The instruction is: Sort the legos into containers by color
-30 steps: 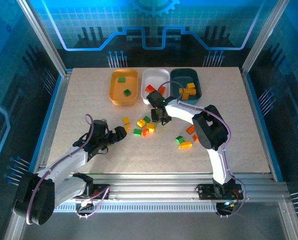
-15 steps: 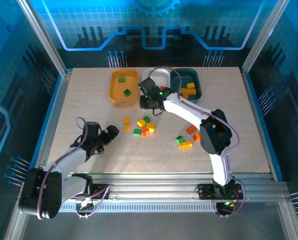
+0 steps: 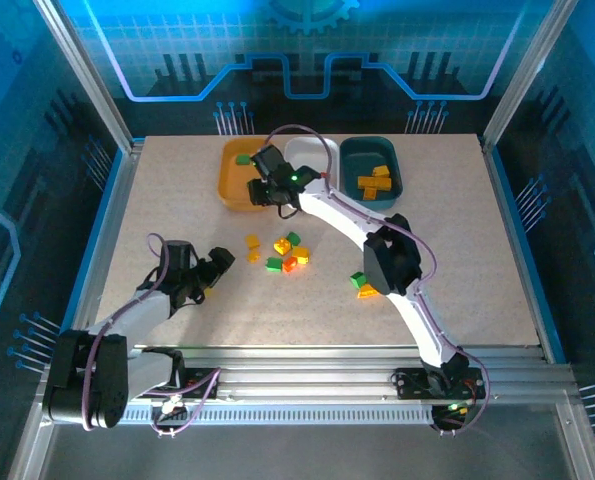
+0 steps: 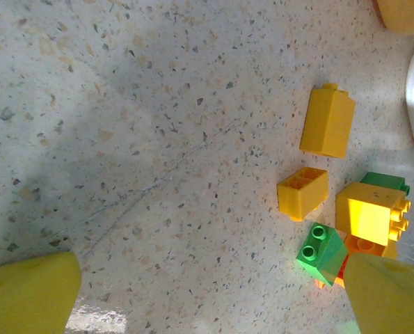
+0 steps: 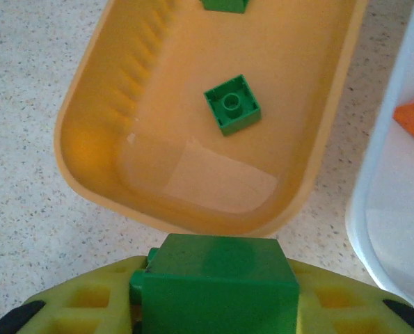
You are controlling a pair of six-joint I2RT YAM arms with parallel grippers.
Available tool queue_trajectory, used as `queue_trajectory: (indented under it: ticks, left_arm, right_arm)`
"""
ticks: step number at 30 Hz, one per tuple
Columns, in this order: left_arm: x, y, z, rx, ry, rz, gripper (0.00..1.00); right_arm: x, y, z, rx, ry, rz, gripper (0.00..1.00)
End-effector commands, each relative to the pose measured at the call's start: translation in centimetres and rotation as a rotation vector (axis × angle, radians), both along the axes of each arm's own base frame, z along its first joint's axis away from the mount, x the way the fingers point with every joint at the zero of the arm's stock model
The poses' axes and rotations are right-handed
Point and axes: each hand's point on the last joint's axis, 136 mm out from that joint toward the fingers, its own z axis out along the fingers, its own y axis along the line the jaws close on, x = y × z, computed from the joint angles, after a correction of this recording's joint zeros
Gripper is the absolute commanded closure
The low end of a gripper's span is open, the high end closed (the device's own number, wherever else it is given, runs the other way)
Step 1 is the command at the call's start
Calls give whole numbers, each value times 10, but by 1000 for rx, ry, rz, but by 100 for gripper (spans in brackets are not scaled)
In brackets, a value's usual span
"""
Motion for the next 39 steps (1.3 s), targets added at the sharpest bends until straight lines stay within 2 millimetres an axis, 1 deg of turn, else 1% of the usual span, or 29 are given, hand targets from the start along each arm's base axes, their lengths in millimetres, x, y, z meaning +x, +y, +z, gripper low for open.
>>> queue_trajectory:
  ticks: [1,5,6,8,9,10,13,16,17,18,19,20,21,24,26,27,30,32,35,37,39]
  left_arm:
    - [-26,-17,-24,-72,89,-66,1]
    - [-28,-19,-24,-88,95,-75,1]
    - [-28,-21,-24,-93,96,-80,1]
    - [-28,-23,-22,-101,93,-95,1]
    - [-29,-24,-21,-104,94,-107,1]
    - [-29,-25,-19,-105,88,-116,1]
    - [-28,-26,-13,-102,62,-131,1]
    - [-26,-26,-4,-90,24,-144,1]
    - [-25,-26,-1,-74,16,-152,1]
    - [-24,-24,0,-47,18,-155,1]
    - [-22,-24,1,-22,18,-161,1]
    - [-19,-24,3,3,22,-168,2]
    - [-15,-25,6,20,22,-176,2]
    - [1,-31,12,77,8,-197,5]
    - [14,-36,13,136,16,-212,7]
    - [20,-38,10,163,39,-225,10]
    - [39,-39,1,249,123,-258,13]
    - [48,-33,-7,330,184,-267,14]
    - [57,-33,-13,396,221,-285,15]
    - [60,-35,-14,389,229,-281,15]
    - [59,-43,-12,357,213,-284,15]
  right_arm:
    - [11,13,2,19,-25,53,61]
    - [27,20,-10,15,-27,73,58]
    - [32,22,-15,15,-31,74,54]
    - [38,22,-15,21,-34,74,33]
    - [40,19,-11,15,-38,60,29]
    - [40,17,-5,16,-44,57,28]
    - [35,12,21,25,-69,48,26]
    - [18,5,53,21,-107,61,27]
    - [11,-2,63,12,-117,55,27]
    - [3,-9,67,5,-116,46,27]
    - [-6,-16,73,6,-116,40,28]
    - [-15,-26,75,6,-108,26,28]
    - [-25,-38,73,-2,-99,3,29]
    - [-56,-77,58,-23,-77,-63,29]
    - [-76,-104,45,-40,-61,-111,29]
    - [-86,-119,38,-49,-55,-138,29]
    - [-112,-160,22,-93,-45,-202,29]
    - [-127,-183,17,-119,-51,-234,28]
    - [-140,-207,10,-135,-46,-251,28]
    - [-146,-227,6,-172,-33,-300,28]
    - [-151,-258,-1,-230,5,-399,28]
